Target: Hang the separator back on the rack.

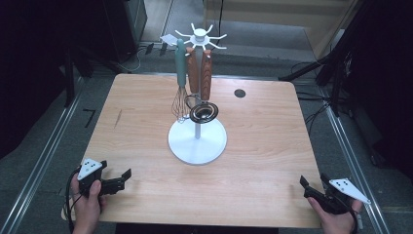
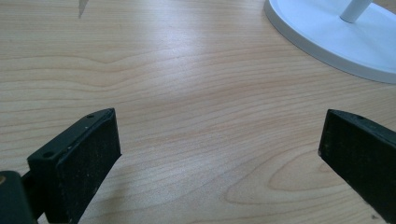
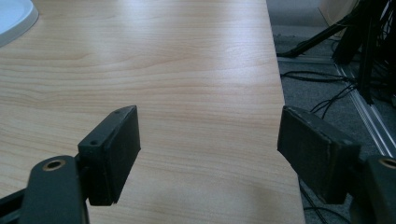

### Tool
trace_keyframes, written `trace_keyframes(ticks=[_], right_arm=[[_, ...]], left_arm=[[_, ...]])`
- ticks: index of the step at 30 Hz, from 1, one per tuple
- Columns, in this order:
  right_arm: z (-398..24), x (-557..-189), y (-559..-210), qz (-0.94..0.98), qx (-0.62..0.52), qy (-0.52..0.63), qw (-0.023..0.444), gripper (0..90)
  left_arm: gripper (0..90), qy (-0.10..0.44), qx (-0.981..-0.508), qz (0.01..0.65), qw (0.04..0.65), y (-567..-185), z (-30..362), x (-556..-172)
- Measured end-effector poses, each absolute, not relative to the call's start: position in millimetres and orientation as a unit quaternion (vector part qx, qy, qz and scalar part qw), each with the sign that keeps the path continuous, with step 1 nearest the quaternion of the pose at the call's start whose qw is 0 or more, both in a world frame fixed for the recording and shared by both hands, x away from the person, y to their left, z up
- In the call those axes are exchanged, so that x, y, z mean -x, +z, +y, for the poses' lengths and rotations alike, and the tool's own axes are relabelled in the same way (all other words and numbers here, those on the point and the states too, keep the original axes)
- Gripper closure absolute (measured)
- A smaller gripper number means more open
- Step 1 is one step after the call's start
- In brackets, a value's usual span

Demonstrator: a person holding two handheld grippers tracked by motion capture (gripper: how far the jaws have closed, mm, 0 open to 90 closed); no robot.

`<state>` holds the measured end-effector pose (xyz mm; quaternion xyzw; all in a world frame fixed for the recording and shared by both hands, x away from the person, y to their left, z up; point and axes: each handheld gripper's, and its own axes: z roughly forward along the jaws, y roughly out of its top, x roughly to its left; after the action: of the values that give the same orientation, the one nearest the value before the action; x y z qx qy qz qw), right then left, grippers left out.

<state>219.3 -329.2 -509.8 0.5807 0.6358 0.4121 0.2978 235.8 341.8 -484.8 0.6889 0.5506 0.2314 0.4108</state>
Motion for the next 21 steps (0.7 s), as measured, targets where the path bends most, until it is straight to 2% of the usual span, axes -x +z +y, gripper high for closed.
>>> trace_keyframes(ticks=[21], right_arm=[[-328.7,-220.8,-510.0,0.636,-0.585,0.405,0.298,21.8]], left_arm=[[0.0,0.228,-0.684,0.552,0.418,-484.7,343.6,-236.3]])
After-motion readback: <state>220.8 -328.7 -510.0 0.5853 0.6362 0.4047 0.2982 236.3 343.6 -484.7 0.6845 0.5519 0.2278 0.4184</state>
